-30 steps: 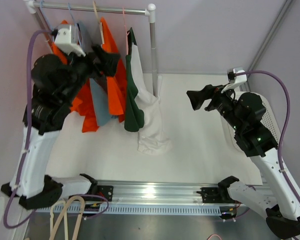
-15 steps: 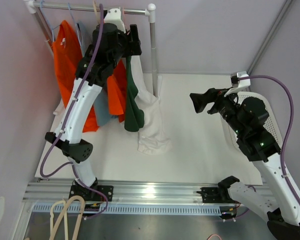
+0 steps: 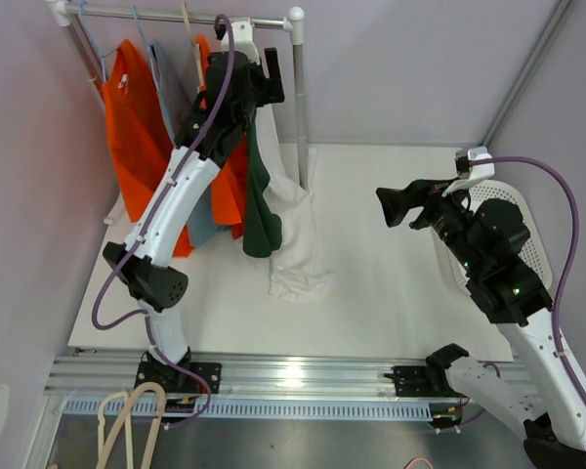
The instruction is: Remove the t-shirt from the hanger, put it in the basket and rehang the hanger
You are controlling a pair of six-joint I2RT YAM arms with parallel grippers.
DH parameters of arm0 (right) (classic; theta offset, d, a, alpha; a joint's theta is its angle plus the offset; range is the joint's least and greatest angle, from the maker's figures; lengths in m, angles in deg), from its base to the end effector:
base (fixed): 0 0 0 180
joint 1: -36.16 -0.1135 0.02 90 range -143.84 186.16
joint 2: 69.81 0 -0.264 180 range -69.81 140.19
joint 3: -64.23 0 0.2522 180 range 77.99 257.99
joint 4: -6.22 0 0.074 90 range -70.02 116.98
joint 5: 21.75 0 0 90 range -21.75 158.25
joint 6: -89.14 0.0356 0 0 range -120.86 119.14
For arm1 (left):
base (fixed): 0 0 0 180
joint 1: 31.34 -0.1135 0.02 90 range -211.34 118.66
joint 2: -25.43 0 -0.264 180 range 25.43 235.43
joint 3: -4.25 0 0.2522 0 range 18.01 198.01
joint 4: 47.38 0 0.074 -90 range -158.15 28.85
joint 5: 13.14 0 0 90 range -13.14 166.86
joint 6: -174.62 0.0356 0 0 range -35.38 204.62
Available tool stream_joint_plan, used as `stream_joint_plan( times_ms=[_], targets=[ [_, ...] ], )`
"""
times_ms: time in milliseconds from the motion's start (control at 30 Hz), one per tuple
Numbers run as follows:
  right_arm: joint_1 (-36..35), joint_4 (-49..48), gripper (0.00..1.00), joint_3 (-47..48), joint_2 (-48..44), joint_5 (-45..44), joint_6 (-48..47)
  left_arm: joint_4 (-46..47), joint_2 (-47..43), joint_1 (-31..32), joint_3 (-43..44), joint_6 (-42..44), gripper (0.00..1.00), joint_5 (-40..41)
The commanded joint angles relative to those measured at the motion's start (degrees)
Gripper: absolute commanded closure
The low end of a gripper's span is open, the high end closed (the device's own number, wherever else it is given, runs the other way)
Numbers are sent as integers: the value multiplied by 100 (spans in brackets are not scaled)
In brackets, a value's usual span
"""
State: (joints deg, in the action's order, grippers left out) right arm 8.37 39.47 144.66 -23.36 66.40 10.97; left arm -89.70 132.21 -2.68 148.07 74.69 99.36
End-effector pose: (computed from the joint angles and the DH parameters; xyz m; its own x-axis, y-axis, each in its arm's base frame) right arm 0.1393 0.0721 0.4472 -0.0786 0.1902 -0.9786 -0.4305 0.8789 0.2054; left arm 0.3610 -0.1818 0.5083 -0.0983 -0.1278 -0.9869 0.0932 0.9862 -0.1370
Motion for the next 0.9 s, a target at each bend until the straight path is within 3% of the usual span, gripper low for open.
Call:
stream_joint_plan(
  times_ms=[0,133,300,600,700,867],
  targets=[
    [2,-15,0,-32,-119,-18,-111,675,115,51,-77,141,18,114],
    [2,11,1,-41,-137,-17,-138,1219,176,51,-244,202,22,219],
    [2,-6,1,-58,-128,-18,-146,1467,273,51,-253,422,37,543],
    [2,-32,1,-102,-84,0,-129,1923,203,174,-332,984,30,1080],
    [2,-59,1,-111,-67,18,-120,1985,150,236,-428,1248,48,1160],
    [2,-33,1,-93,-58,53,-111,2012,132,245,-499,1301,63,1160]
  ],
)
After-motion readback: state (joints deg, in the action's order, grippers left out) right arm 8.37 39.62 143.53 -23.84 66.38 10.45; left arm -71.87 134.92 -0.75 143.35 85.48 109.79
